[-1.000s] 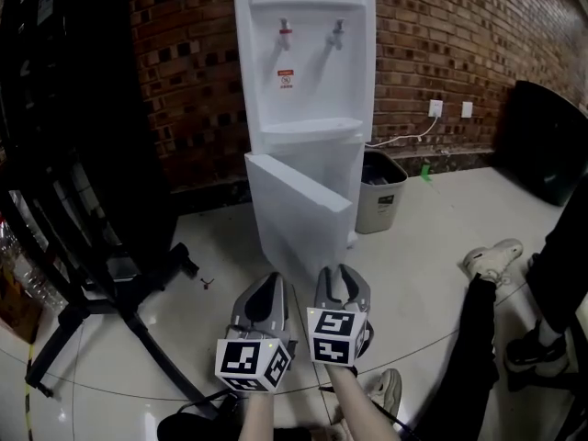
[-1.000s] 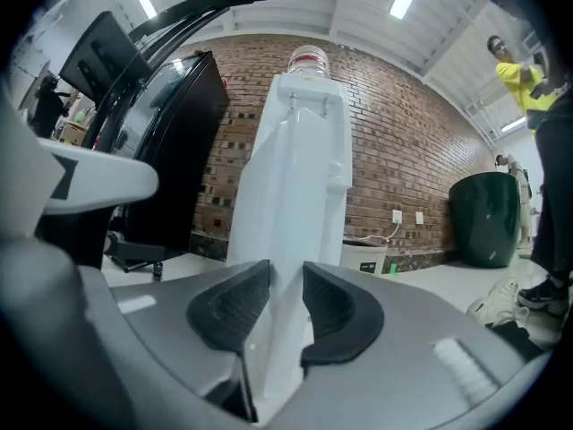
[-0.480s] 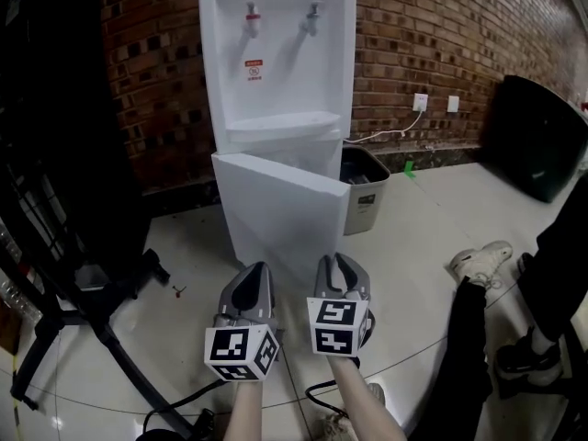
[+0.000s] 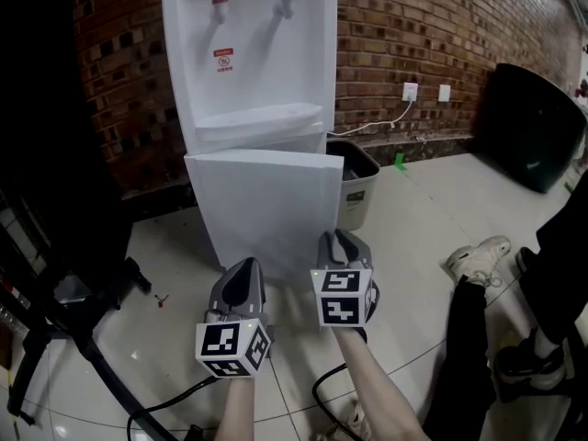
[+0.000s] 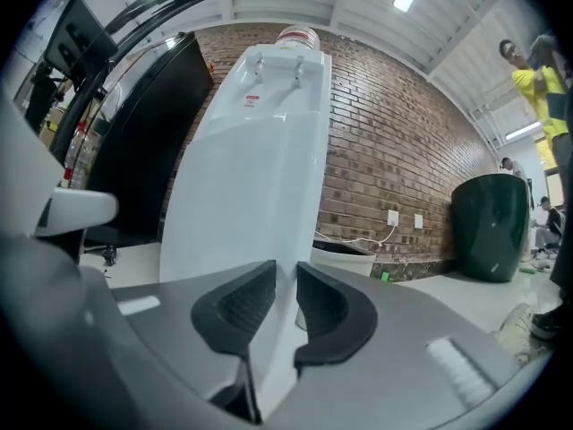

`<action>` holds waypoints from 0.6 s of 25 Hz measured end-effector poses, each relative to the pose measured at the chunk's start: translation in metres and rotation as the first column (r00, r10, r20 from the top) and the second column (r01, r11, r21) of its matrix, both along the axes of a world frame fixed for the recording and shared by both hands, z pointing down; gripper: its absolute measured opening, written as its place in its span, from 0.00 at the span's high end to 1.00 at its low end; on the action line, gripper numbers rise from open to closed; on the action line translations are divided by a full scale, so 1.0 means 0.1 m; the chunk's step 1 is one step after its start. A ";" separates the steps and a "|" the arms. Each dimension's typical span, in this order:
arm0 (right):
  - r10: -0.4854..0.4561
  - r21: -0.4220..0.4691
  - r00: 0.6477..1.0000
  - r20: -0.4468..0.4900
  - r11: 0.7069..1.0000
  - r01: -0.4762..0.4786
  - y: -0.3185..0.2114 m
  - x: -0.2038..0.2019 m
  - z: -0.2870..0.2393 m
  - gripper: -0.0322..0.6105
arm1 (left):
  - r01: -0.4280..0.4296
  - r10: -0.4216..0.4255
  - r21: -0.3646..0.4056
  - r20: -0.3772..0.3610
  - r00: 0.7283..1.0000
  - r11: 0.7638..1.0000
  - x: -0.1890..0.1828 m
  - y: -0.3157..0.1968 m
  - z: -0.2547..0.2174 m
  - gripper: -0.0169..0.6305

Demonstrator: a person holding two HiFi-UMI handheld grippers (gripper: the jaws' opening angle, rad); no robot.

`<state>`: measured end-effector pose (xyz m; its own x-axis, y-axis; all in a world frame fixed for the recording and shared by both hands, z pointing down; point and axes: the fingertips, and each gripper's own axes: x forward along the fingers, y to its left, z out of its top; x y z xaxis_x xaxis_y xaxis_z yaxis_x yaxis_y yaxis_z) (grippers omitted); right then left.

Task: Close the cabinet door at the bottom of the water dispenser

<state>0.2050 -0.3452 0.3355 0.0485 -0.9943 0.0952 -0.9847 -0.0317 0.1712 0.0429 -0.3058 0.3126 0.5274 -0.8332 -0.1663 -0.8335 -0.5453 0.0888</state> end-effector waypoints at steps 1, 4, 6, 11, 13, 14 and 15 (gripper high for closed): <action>0.000 0.003 1.000 0.000 1.000 0.000 -0.06 0.03 0.00 0.84 | 0.003 -0.003 -0.002 0.004 1.000 1.000 -0.01 -0.04 0.02 0.95; 0.008 0.010 1.000 -0.010 1.000 -0.008 -0.25 0.13 -0.01 0.85 | 0.013 -0.013 0.000 0.025 1.000 1.000 -0.03 -0.16 0.06 0.95; 0.017 0.012 1.000 -0.022 1.000 -0.017 -0.37 0.19 -0.02 0.85 | 0.018 -0.018 0.001 0.037 0.999 1.000 -0.04 -0.24 0.08 0.95; 0.034 0.016 0.998 -0.059 0.999 -0.033 -0.64 0.31 -0.03 0.89 | 0.025 -0.025 -0.002 0.057 0.998 1.000 -0.02 -0.39 0.14 0.95; 0.045 0.020 0.996 -0.074 0.999 -0.043 -0.77 0.36 -0.06 0.94 | 0.019 -0.020 0.013 0.084 0.996 1.000 0.02 -0.42 0.15 0.95; 0.043 0.021 0.996 -0.074 0.999 -0.042 -0.82 0.37 -0.07 0.94 | 0.013 -0.014 0.019 0.099 0.995 1.000 0.04 -0.42 0.17 0.95; 0.040 0.020 0.996 -0.075 0.999 -0.039 -0.86 0.38 -0.07 0.94 | 0.007 -0.009 0.022 0.112 0.994 1.000 0.06 -0.43 0.19 0.95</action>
